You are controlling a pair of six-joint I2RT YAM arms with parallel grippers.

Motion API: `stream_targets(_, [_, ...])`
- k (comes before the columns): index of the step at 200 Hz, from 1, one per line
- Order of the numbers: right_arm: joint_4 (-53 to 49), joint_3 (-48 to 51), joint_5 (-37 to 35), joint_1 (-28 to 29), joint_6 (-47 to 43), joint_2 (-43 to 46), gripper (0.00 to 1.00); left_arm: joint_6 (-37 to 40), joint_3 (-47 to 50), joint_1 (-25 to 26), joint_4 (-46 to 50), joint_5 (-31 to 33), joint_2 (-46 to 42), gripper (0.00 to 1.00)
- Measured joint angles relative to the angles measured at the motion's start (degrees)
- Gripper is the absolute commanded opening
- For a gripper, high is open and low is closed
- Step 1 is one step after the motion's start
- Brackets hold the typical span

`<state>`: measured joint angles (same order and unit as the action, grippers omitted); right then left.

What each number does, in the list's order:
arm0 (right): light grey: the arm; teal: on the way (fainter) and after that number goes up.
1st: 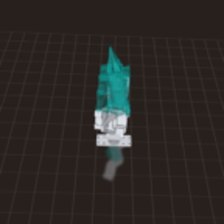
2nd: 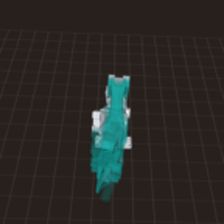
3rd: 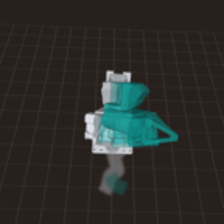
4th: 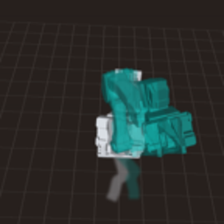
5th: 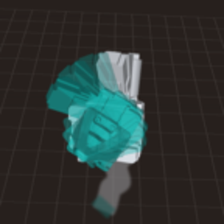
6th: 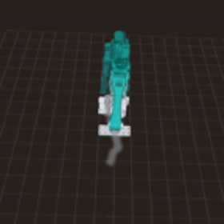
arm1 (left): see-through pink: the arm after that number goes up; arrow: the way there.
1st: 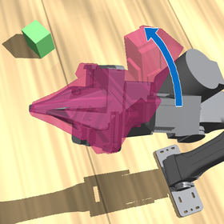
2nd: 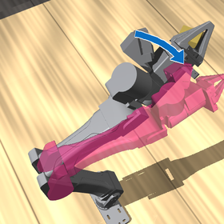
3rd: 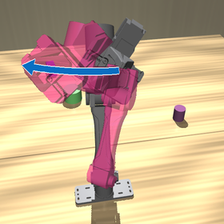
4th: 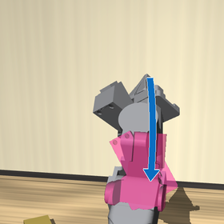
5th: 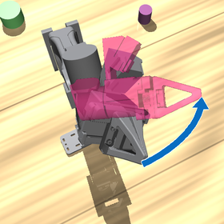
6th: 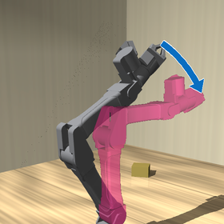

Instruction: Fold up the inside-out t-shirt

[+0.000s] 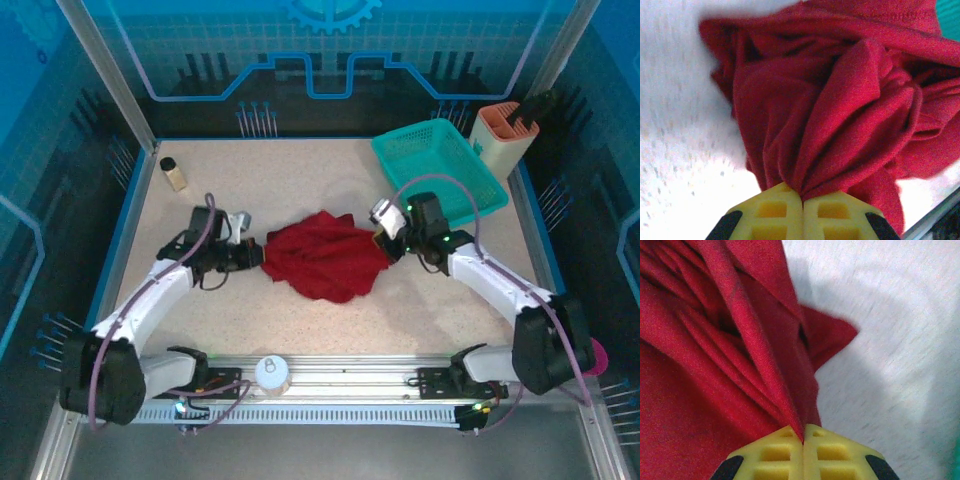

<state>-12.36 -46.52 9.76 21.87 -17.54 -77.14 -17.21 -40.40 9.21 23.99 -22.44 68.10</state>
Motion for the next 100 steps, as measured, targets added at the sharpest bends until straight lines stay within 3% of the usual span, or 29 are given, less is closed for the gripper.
stream_targets(22, [-2.3,2.2,-2.5,2.8,0.8,-2.4,0.35,-2.1,5.3,0.1,-0.5,-1.4,2.0,0.4])
stream_targets(68, [-6.7,-2.6,-4.3,15.4,-10.8,-1.8,0.44,-2.4,-1.2,4.8,3.2,-1.6,-0.2,0.6])
stream_targets(100, [-3.7,-7.6,-0.6,21.2,-15.3,-4.3,0.49,0.7,-9.0,11.6,3.5,1.6,0.6,0.63])
